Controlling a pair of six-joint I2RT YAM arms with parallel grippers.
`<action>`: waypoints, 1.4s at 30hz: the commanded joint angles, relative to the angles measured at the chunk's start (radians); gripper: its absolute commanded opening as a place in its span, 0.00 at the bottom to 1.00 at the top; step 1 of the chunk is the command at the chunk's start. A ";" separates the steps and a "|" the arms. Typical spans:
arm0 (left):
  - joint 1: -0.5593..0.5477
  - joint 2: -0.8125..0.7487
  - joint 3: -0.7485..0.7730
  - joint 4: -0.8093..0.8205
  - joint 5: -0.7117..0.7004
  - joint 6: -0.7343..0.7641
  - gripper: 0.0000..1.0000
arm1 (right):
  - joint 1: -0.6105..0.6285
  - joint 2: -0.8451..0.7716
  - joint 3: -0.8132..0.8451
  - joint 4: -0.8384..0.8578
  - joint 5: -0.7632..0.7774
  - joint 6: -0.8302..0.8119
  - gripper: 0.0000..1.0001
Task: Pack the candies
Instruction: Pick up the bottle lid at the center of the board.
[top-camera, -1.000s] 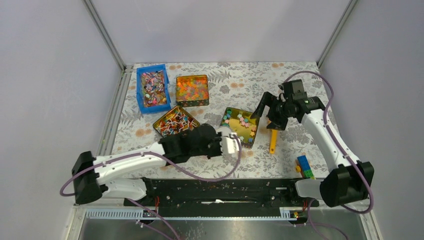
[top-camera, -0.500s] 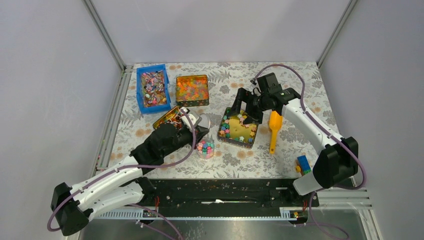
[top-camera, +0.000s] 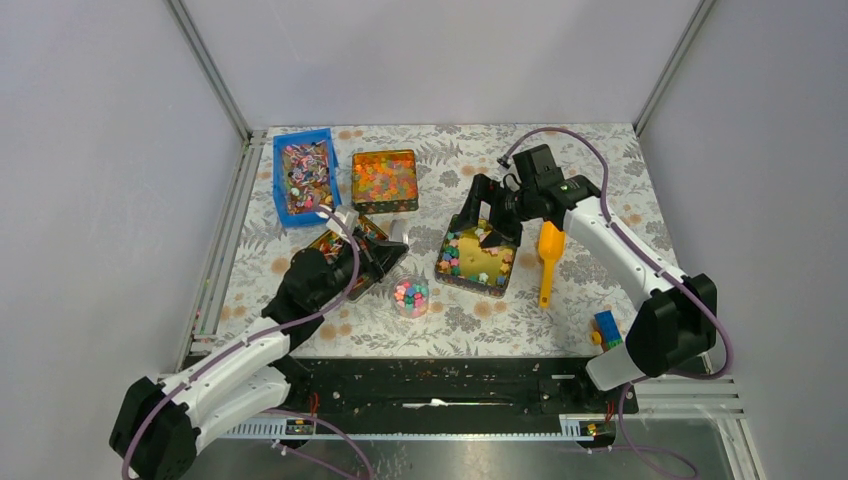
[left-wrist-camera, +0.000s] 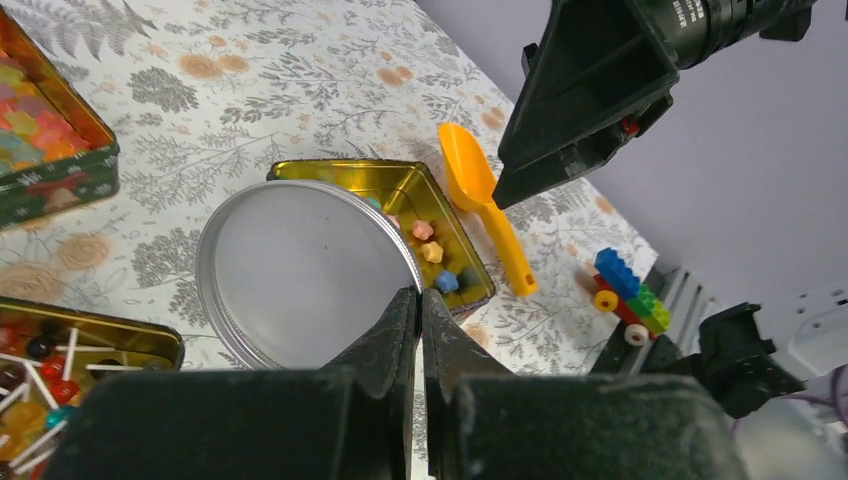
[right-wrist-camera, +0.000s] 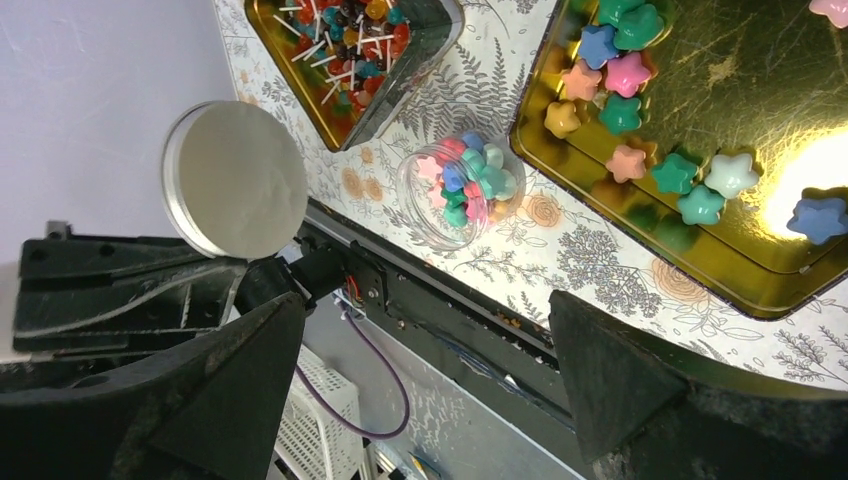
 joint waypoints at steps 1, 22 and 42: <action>0.053 -0.004 -0.064 0.292 0.104 -0.158 0.00 | 0.004 -0.050 0.014 0.050 -0.058 0.026 0.99; 0.141 0.289 -0.066 1.039 0.360 -0.463 0.00 | 0.044 -0.036 0.038 0.296 -0.208 0.324 0.99; 0.165 0.422 0.108 1.051 0.432 -0.453 0.00 | 0.047 -0.050 0.064 0.432 -0.226 0.485 0.99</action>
